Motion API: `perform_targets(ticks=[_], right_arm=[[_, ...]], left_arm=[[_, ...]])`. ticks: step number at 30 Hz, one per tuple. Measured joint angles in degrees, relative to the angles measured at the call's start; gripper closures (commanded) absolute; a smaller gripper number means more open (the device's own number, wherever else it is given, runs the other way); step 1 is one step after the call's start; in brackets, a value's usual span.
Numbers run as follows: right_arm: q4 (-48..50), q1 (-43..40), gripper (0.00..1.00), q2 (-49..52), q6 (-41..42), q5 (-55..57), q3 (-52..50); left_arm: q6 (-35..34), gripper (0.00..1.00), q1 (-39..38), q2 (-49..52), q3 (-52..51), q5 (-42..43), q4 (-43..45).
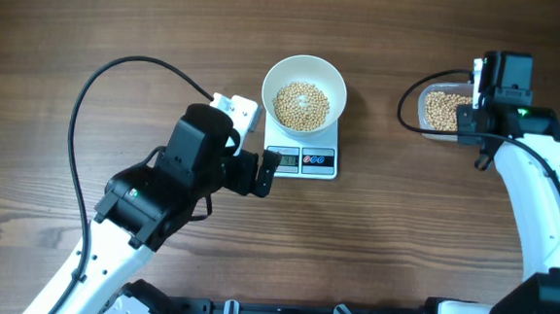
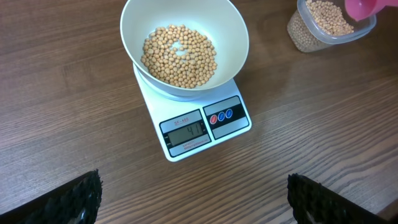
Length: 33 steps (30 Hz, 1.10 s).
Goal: Scoop item into bowl and weigh 150g on scale
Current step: 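Move the empty scoop back right to the soybean tub, then dip the scoop into the soybeans and scoop a second load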
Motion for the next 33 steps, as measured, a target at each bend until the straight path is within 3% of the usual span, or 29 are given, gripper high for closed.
perform_targets(ticks=[18,33], right_arm=[[-1.1,0.0,0.96,1.8,-0.2,-4.6,-0.1],[-3.6,0.0,0.96,3.2,-0.1,-15.7,-0.1]], left_arm=[[0.0,0.0,0.0,0.0,0.0,0.0,0.0],[0.0,0.0,0.0,0.0,0.0,0.0,0.0]])
